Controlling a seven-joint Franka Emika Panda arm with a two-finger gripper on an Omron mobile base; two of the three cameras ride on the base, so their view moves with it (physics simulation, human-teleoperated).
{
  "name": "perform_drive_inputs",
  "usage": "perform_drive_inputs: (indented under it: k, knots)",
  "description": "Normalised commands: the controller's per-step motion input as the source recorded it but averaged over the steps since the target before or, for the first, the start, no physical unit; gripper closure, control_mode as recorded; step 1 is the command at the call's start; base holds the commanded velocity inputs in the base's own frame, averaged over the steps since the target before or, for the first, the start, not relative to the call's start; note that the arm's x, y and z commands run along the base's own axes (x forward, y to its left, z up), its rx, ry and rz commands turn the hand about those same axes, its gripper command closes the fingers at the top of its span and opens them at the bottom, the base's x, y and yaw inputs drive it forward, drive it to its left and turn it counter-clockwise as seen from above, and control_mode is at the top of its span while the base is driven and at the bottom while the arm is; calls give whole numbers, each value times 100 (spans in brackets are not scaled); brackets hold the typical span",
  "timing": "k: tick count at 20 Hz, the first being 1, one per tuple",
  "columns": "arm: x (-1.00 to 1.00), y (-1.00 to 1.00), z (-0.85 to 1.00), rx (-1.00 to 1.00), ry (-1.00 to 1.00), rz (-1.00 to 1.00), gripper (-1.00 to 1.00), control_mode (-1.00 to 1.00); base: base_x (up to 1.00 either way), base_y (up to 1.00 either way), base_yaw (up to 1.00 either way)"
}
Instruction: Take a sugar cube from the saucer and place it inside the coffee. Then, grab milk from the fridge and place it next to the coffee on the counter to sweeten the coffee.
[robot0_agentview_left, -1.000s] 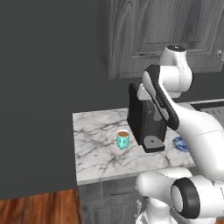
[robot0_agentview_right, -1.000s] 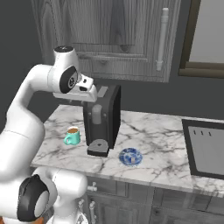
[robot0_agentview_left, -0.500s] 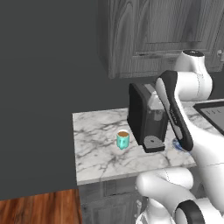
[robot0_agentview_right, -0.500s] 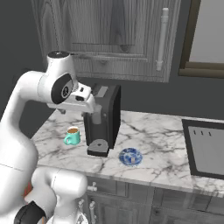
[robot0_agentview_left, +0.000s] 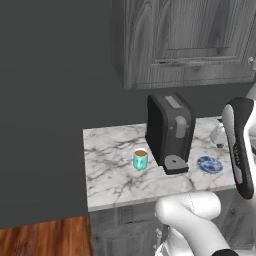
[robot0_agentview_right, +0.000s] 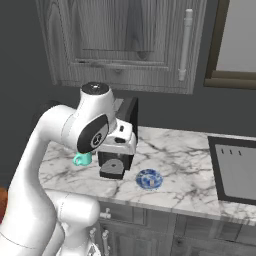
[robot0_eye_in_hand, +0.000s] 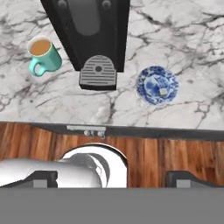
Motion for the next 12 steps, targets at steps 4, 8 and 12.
perform_drive_inputs:
  k: [4,8,12]
  knots:
    - [-6,-100,-27,0,5,8,-100,-100,0,0,0]
    - [0,-81,-38,0,13,3,-100,-100,0,0,0]
    - [0,-15,-38,-7,6,3,-100,-100,0,0,0]
